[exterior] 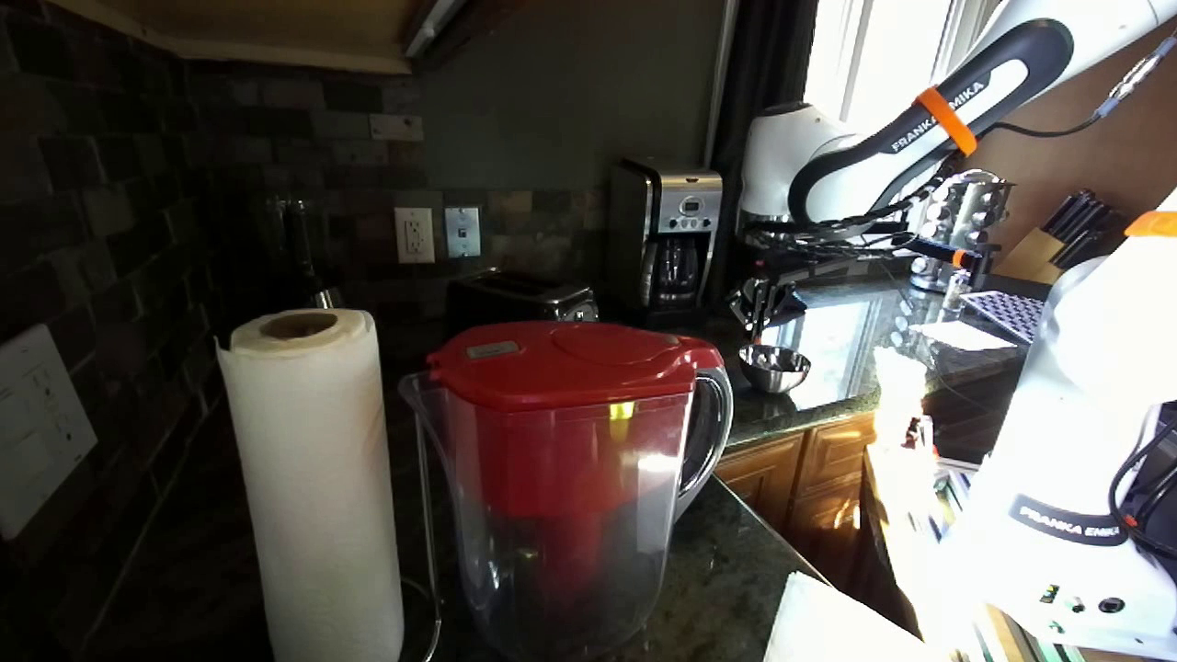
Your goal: Put some gummy bears into the plastic
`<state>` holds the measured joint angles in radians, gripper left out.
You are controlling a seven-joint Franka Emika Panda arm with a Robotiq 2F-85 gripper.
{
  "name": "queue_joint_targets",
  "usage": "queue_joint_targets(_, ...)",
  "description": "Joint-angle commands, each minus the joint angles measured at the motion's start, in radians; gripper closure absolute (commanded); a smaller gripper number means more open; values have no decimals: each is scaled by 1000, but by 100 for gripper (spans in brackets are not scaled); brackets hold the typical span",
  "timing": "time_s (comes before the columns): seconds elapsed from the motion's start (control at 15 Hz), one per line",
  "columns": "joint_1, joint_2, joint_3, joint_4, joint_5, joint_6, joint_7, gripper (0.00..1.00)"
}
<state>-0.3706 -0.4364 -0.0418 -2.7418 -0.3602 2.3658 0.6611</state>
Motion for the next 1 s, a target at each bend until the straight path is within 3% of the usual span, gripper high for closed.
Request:
queue_joint_targets(0.0, -31, 18, 2, 0, -62, -23, -38, 76)
queue_joint_targets(0.13, -37, 36, -2, 0, -81, -17, -44, 60)
queue_joint_targets(0.33, -41, 64, -5, -1, -109, -7, -42, 49)
queue_joint_targets(0.4, -40, 72, -8, -1, -114, -5, -44, 55)
queue_joint_targets(0.67, -36, 77, -20, -1, -118, 1, -54, 53)
queue_joint_targets(0.73, -36, 72, -22, 0, -119, 1, -58, 36)
queue_joint_targets(0.93, -25, 23, -38, -20, -101, -5, -117, 15)
